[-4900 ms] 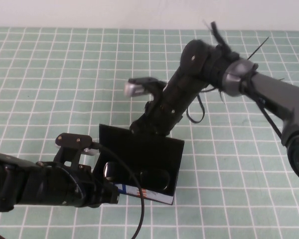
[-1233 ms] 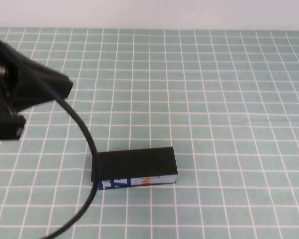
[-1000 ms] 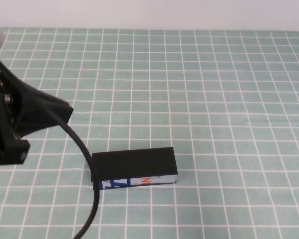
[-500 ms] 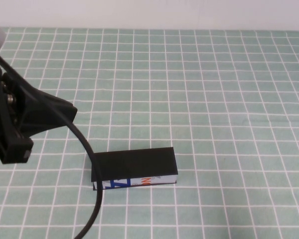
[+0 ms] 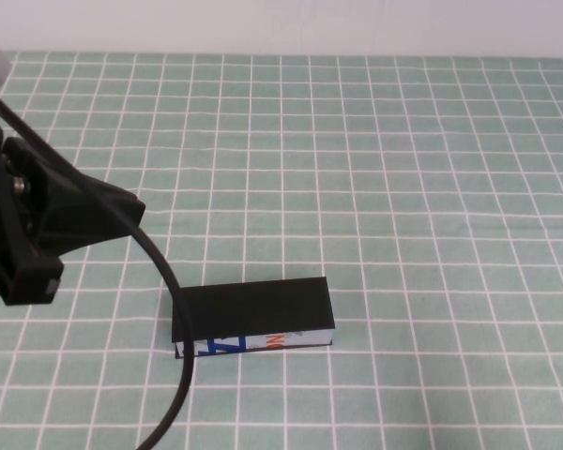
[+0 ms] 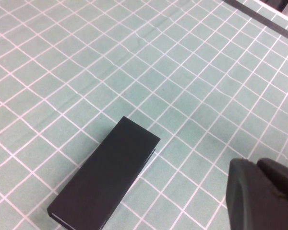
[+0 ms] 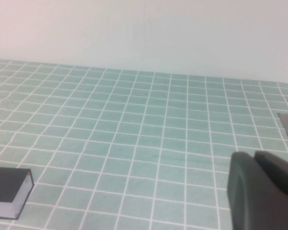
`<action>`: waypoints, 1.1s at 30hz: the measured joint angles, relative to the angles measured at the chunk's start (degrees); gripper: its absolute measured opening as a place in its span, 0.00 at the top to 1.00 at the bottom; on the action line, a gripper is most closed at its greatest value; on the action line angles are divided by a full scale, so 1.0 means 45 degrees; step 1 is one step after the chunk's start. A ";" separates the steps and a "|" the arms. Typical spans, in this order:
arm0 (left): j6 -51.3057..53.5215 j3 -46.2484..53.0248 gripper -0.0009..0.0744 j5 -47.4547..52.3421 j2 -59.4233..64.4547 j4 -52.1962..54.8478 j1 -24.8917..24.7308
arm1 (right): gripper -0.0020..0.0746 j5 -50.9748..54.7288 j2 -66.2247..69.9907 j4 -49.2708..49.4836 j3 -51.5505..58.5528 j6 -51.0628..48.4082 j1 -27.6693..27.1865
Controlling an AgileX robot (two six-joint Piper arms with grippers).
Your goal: Return glasses to glasses case
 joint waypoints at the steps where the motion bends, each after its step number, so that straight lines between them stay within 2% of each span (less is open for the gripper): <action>1: 0.0000 0.0000 0.99 0.0000 0.0000 0.0000 0.0000 | 0.99 0.0000 0.0000 0.0024 0.0000 0.0000 0.0000; 25: 0.0048 0.0000 0.99 -0.0023 0.0000 0.0025 0.0000 | 0.99 0.0000 0.0000 0.0072 0.0000 0.0022 0.0000; 33: 0.0116 0.0111 0.99 -0.1637 -0.0173 0.0757 0.0000 | 0.99 -0.0021 0.0000 0.0072 0.0000 0.0022 0.0000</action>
